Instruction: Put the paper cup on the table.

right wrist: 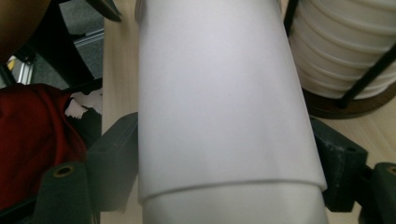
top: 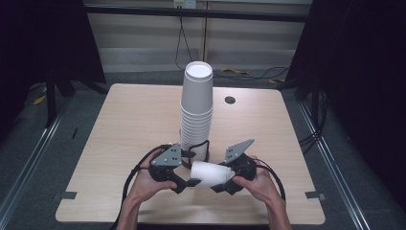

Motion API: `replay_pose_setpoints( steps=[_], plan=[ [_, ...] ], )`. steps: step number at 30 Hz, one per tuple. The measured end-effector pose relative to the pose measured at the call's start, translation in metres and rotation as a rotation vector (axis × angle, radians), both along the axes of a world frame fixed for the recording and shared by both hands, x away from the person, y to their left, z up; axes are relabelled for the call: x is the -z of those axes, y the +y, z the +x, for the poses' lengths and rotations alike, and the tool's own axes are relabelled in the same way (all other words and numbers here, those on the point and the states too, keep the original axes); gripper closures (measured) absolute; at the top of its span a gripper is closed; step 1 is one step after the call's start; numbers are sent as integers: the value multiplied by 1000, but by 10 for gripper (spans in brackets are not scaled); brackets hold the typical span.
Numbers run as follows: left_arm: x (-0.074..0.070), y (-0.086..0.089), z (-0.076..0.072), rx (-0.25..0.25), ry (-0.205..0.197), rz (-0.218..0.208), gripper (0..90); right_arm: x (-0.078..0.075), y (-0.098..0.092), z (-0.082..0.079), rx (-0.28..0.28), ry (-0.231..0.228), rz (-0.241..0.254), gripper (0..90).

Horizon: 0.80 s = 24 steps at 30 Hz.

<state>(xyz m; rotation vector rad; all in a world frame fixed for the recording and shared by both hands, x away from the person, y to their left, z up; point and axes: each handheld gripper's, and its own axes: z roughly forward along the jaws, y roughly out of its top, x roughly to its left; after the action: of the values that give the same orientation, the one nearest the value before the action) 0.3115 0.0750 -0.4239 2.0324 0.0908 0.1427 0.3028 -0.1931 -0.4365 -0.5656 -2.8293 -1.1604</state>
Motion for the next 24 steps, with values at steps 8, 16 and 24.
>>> replay_pose_setpoints(
  steps=[8, 16, 24],
  plan=[
    [11, 14, -3, -53, 43, -58, 157, 9, -10, -5, 53, -2, 48, 216],
    [13, 14, -7, -80, 58, -96, 156, 17, -19, -9, 79, -22, 147, 216],
    [16, 14, -10, -88, 65, -131, 156, 19, -23, -11, 87, -48, 239, 216]
  ],
)
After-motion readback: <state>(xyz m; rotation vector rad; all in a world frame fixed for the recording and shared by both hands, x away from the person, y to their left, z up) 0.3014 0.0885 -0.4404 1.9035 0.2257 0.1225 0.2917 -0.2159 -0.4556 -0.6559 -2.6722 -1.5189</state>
